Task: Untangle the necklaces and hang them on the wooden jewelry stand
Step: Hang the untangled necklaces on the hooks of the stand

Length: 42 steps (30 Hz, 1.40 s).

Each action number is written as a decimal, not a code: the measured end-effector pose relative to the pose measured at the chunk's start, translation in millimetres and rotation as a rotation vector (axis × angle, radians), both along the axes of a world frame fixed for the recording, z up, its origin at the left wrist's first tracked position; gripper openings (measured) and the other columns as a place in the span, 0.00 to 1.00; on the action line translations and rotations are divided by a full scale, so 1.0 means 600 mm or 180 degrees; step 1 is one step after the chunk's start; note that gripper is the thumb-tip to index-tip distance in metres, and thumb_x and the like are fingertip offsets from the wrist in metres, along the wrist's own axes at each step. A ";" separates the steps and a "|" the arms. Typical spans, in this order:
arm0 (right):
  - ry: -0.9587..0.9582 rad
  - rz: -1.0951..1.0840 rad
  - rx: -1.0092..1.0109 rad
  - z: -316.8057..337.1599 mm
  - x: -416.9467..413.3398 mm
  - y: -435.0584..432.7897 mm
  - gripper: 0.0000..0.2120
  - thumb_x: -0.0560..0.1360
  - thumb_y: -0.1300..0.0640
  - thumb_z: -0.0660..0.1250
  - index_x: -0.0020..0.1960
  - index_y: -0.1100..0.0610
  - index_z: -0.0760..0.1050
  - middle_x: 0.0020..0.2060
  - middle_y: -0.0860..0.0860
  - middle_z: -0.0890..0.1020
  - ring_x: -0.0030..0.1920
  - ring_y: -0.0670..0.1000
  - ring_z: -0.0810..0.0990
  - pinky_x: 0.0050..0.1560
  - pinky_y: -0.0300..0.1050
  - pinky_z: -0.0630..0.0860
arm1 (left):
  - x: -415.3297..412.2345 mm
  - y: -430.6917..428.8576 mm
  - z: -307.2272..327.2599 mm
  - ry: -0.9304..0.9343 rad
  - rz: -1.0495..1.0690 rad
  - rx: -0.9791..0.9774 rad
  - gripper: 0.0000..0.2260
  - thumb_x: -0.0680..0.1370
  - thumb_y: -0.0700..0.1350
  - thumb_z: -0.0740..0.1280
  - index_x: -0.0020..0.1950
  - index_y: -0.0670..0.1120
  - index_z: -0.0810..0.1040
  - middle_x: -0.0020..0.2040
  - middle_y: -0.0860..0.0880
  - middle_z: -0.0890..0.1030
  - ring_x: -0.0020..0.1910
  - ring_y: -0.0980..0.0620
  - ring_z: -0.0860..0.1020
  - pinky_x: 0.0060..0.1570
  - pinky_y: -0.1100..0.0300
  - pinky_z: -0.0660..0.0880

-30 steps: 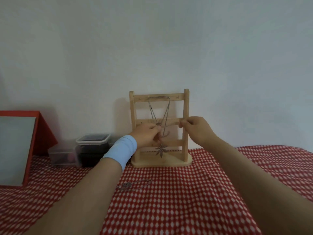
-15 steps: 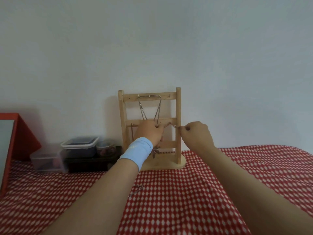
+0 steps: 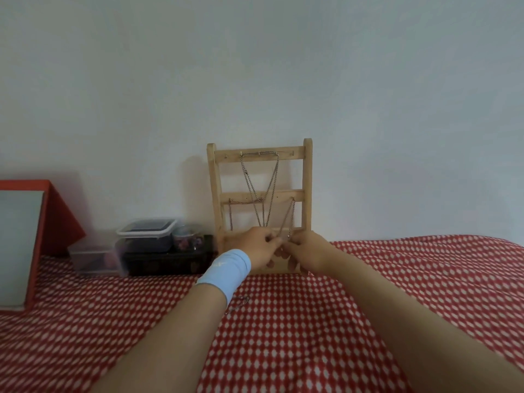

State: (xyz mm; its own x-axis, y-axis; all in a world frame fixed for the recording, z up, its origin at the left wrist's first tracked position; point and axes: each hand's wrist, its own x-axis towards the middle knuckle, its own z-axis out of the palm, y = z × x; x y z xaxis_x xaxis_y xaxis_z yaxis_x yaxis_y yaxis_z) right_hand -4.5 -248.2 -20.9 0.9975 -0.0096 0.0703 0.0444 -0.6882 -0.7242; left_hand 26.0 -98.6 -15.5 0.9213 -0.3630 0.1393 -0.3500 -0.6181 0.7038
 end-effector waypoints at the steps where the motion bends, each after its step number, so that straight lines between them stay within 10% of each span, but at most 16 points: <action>1: -0.0017 -0.0041 -0.0011 -0.001 0.000 0.001 0.14 0.84 0.55 0.60 0.44 0.59 0.79 0.34 0.52 0.83 0.20 0.41 0.75 0.24 0.35 0.71 | -0.001 0.001 0.000 -0.0007 0.0038 -0.0027 0.10 0.82 0.50 0.60 0.44 0.51 0.77 0.43 0.54 0.83 0.36 0.54 0.83 0.34 0.61 0.75; 15: 0.0212 -0.0355 -0.1536 0.042 -0.012 0.009 0.15 0.81 0.47 0.61 0.53 0.59 0.78 0.35 0.50 0.86 0.30 0.49 0.86 0.39 0.45 0.84 | -0.001 0.063 0.023 0.0371 -0.0274 0.0951 0.12 0.81 0.52 0.61 0.54 0.47 0.81 0.43 0.53 0.85 0.37 0.52 0.84 0.34 0.62 0.77; 22: 0.0238 0.1407 -0.1468 0.019 -0.011 0.113 0.08 0.77 0.52 0.71 0.56 0.46 0.84 0.51 0.41 0.85 0.51 0.42 0.81 0.58 0.42 0.77 | -0.007 0.166 0.006 0.0430 -0.0313 0.1610 0.13 0.75 0.55 0.69 0.54 0.50 0.83 0.49 0.52 0.82 0.45 0.55 0.80 0.53 0.58 0.75; 27: 0.0093 0.1624 -0.1874 -0.009 0.005 0.130 0.10 0.76 0.51 0.73 0.57 0.44 0.85 0.50 0.37 0.83 0.43 0.35 0.76 0.40 0.27 0.67 | -0.017 0.188 -0.009 0.0696 -0.0494 0.1740 0.11 0.68 0.57 0.76 0.48 0.56 0.83 0.46 0.61 0.78 0.49 0.57 0.77 0.56 0.58 0.73; 34: 0.0005 0.1355 -0.1147 -0.040 0.027 0.117 0.11 0.82 0.50 0.62 0.53 0.52 0.81 0.46 0.45 0.83 0.44 0.43 0.80 0.47 0.41 0.76 | -0.010 0.187 -0.009 0.0827 -0.0742 0.1896 0.14 0.68 0.54 0.78 0.51 0.54 0.84 0.46 0.62 0.78 0.47 0.62 0.76 0.56 0.61 0.72; 42: 0.0322 0.0877 0.2822 -0.033 0.023 0.105 0.19 0.83 0.55 0.53 0.34 0.55 0.64 0.33 0.56 0.76 0.37 0.57 0.78 0.44 0.53 0.78 | 0.003 0.213 -0.021 0.1103 -0.0696 0.0550 0.10 0.81 0.49 0.64 0.48 0.46 0.82 0.47 0.49 0.86 0.48 0.51 0.83 0.56 0.57 0.78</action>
